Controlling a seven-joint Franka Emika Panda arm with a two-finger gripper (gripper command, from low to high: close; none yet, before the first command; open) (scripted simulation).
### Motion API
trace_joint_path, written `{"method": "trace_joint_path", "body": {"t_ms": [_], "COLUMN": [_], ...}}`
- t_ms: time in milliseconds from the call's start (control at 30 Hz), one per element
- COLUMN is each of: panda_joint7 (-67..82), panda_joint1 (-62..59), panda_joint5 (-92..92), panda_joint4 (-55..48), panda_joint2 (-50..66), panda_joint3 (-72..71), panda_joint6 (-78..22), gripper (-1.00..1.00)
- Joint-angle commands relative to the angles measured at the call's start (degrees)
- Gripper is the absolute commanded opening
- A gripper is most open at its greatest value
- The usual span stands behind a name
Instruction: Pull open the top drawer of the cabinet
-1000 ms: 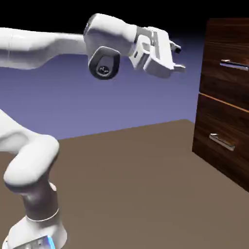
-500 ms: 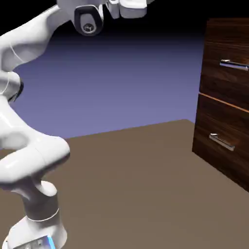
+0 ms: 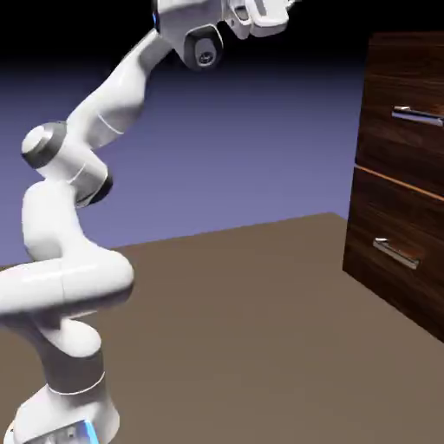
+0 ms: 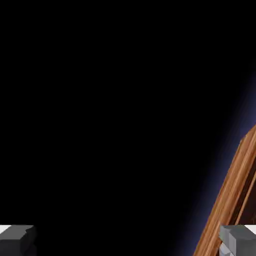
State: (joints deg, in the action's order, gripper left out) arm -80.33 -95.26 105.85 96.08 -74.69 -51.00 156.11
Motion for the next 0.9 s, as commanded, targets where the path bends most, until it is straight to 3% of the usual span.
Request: {"method": "trace_joint_path", "body": {"t_ms": [0,467,533,867], "panda_joint7": [-0.8,-12.3,-12.5,-24.5], "panda_joint1": [-2.1,-31.1,-31.8,-45.6], "panda_joint5": [2.3,34.4,35.1,29.9], "panda_joint4": [-1.4,-21.1,-21.5,-42.3], "panda_joint2": [-0.9,-13.6,-13.9,-13.3], "panda_joint3": [-1.1,-16.6,-16.9,-14.6], "panda_joint6": [-0.4,-5.8,-5.9,-0.2], "gripper": [0.00,0.00,0.00,0.00]}}
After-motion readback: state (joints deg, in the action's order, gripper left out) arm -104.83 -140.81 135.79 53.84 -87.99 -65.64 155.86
